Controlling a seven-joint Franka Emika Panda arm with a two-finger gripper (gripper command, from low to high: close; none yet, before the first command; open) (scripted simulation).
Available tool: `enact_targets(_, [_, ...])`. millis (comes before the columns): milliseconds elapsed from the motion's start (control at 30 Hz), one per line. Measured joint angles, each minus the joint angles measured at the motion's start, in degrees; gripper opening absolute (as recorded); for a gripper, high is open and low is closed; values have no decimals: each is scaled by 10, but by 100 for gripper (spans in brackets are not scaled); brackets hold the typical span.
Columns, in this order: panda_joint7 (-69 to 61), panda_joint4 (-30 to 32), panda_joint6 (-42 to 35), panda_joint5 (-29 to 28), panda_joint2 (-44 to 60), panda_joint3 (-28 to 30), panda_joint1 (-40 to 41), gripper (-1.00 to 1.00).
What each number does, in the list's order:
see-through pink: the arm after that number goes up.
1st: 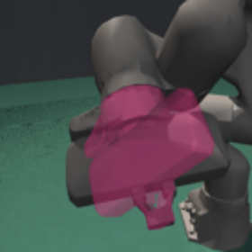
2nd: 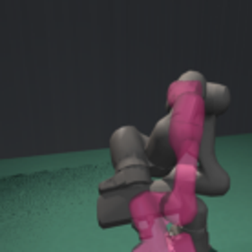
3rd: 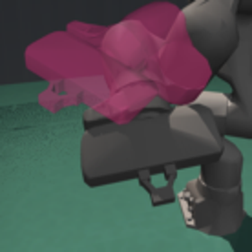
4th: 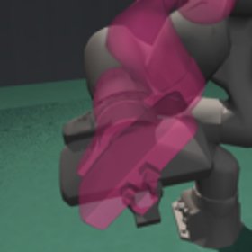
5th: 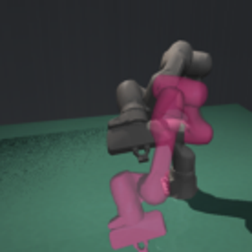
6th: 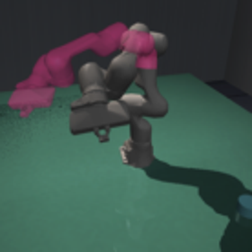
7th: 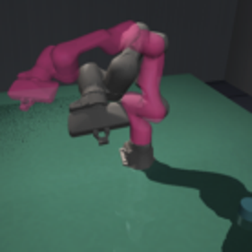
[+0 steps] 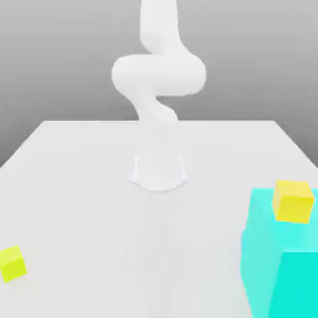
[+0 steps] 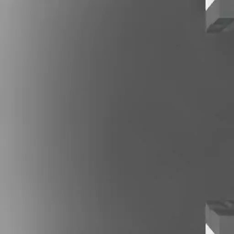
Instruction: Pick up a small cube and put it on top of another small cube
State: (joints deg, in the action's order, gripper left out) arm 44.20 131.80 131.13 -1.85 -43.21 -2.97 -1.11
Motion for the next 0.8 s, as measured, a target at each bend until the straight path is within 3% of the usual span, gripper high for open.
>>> enact_targets(567, [159,164,125,-34,345,-266,-125,0])
enact_targets(800, [335,237,260,-24,465,-243,-93,0])
